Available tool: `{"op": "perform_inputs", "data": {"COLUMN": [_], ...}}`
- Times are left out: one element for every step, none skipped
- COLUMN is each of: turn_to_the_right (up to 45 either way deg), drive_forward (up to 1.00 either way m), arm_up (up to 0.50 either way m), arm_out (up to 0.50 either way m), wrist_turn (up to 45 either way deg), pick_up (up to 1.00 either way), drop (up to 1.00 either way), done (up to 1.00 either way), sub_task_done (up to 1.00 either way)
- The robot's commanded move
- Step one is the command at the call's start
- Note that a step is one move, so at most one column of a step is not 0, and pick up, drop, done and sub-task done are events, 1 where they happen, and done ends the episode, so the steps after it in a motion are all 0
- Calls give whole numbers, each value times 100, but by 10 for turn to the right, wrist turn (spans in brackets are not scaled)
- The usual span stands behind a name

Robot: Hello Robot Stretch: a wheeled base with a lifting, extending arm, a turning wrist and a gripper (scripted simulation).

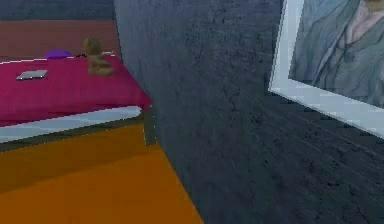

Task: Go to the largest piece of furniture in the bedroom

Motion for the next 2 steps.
{"op": "perform_inputs", "data": {"turn_to_the_right": [-180,-30], "drive_forward": [0,0], "arm_up": [0,0], "arm_out": [0,0], "wrist_turn": [0,0], "pick_up": [0,0], "drop": [0,0], "done": [0,0], "sub_task_done": [0,0]}}
